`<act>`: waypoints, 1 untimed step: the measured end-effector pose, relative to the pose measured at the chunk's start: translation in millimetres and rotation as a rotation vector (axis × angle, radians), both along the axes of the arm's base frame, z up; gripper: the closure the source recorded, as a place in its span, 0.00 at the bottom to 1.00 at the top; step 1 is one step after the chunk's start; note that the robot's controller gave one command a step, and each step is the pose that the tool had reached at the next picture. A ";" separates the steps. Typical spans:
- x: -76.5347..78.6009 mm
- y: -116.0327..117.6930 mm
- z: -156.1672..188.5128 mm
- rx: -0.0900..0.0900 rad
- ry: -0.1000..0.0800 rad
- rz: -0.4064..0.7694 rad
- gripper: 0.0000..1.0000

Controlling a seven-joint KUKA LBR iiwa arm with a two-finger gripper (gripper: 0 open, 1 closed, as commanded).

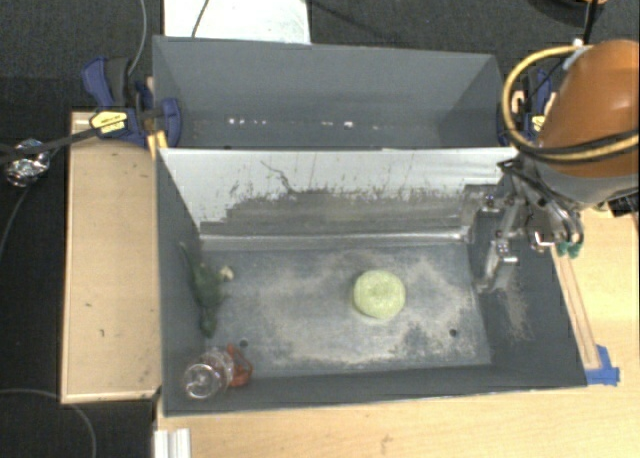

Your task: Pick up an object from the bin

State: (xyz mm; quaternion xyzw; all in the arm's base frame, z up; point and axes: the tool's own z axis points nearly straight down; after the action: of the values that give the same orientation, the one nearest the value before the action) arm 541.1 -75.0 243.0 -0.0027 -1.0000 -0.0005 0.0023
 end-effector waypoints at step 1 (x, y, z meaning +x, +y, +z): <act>1.4 0.2 4.8 -0.001 -0.009 0.002 0.00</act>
Offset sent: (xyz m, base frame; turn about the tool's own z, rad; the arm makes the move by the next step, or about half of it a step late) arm -0.0523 0.0873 -0.1730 0.0354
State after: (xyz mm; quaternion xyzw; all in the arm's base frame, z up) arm 542.5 -74.7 247.8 -0.0015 -1.0000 0.0002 -0.0021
